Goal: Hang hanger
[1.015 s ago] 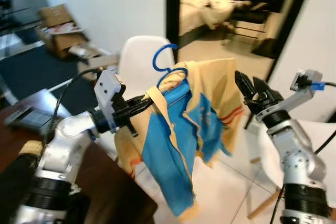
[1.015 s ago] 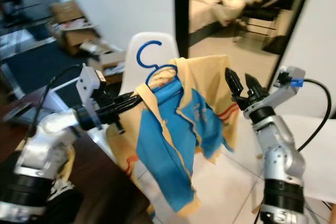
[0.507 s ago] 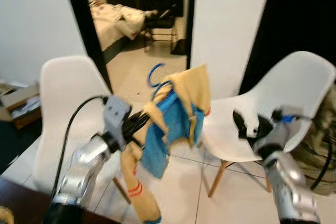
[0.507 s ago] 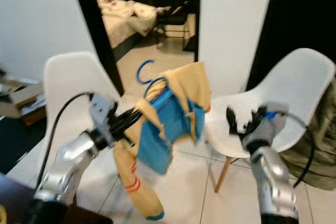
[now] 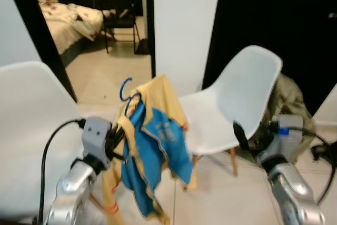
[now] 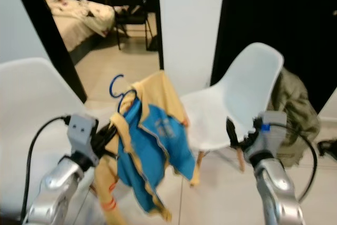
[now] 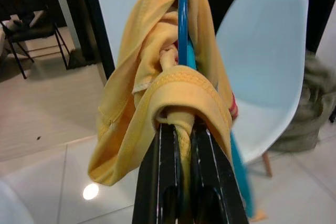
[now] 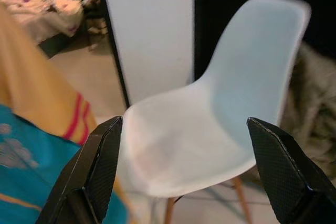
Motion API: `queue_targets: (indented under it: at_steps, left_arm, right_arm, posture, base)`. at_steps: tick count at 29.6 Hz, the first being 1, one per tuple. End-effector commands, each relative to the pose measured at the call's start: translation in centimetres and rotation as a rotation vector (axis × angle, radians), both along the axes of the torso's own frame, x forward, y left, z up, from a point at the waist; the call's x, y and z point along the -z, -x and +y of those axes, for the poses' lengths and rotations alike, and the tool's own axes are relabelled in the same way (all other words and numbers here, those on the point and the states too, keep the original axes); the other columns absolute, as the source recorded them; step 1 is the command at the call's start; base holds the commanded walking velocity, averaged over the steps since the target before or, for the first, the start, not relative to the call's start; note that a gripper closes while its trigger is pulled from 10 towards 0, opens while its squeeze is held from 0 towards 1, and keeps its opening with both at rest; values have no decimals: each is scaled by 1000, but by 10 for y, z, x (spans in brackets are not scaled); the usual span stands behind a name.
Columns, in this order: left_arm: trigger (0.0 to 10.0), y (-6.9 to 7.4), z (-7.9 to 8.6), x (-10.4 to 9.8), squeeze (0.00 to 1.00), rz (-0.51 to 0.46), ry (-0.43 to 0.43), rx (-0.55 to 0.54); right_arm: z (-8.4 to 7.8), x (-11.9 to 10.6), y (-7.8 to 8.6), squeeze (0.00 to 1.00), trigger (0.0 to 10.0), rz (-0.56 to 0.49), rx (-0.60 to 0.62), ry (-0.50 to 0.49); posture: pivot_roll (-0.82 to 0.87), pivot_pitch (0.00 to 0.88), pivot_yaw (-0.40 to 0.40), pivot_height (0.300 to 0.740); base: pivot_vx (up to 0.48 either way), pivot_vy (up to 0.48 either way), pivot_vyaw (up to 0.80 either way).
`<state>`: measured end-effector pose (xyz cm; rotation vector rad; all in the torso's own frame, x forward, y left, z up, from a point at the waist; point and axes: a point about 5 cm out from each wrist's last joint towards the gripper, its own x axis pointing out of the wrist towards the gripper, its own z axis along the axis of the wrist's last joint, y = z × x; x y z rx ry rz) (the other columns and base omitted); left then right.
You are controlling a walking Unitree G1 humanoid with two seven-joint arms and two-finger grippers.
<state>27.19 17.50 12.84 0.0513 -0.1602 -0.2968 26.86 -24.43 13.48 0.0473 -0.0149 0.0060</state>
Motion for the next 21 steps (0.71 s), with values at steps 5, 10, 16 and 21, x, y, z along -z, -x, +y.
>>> queue_targets:
  at_steps: [5, 10, 16, 21]
  left_arm:
    - [10000, -2, 11, -5, 0, -32, 49, -83]
    - [10000, -8, 0, -5, 0, -35, 32, -49]
    - [10000, -11, -10, -6, 0, -41, 25, 8]
    - [10000, -13, -13, -6, 0, -42, 27, 12]
  right_arm:
    - [7, 2, -4, 0, 10000, -4, -23, -53]
    - [7, 2, -5, 0, 10000, -16, -37, -83]
    - [4, 2, -6, 0, 10000, -24, -37, -100]
    - [3, 2, -6, 0, 10000, -26, -33, -105]
  posture:
    - [-38, 2, -20, 740]
    - [-49, 0, -17, 740]
    - [-58, 0, -9, 740]
    - [-61, 0, -5, 740]
  base:
    - [0, 0, -769]
    - [0, 0, -744]
    - [144, -179, -108]
    - [282, -385, 0]
